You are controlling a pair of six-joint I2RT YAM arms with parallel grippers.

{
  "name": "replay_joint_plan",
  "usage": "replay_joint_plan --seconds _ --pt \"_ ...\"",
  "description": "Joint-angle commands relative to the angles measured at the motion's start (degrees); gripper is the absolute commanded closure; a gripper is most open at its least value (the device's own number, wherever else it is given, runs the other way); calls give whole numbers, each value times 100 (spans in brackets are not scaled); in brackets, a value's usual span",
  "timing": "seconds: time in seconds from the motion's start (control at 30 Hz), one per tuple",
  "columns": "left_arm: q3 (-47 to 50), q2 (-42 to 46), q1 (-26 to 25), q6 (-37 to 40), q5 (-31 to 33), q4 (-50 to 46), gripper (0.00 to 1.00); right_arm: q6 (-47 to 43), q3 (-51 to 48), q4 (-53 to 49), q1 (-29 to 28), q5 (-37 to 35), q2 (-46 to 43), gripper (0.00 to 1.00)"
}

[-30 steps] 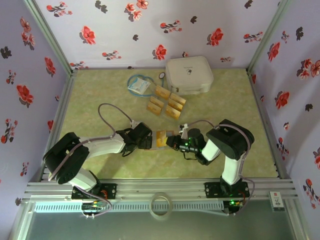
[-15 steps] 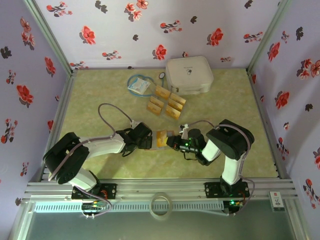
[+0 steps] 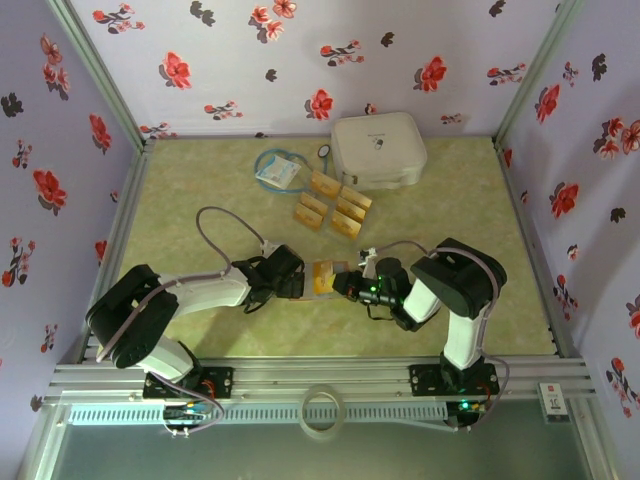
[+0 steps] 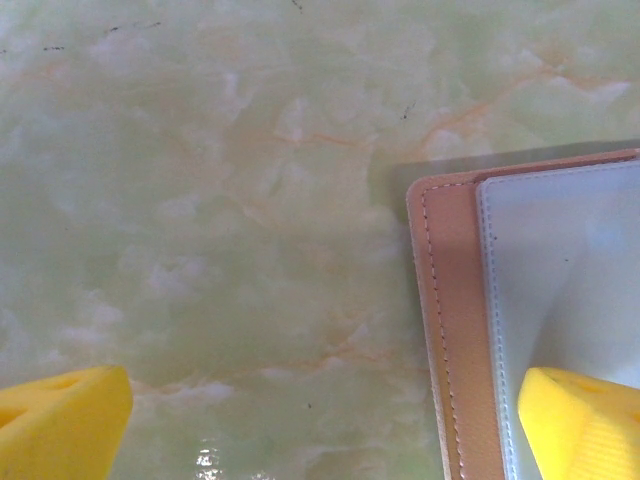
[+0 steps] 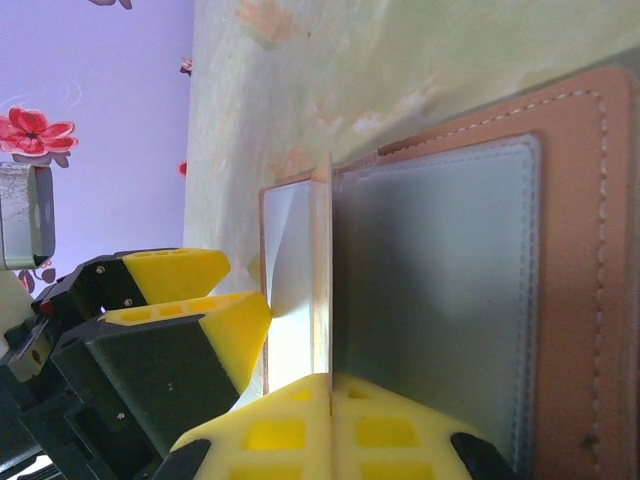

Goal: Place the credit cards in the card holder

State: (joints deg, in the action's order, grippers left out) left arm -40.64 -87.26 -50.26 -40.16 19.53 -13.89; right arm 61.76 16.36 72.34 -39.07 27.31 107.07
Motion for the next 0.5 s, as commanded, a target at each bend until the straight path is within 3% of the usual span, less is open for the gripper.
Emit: replay_joint_plan --seconds 0.0,0.47 --pt "24 -29 -57 -65 137 -103 0 -23 -146 -356 -53 -98 142 100" --pt "70 27 -54 -93 130 -96 0 -365 -217 -1116 40 -377 -328 100"
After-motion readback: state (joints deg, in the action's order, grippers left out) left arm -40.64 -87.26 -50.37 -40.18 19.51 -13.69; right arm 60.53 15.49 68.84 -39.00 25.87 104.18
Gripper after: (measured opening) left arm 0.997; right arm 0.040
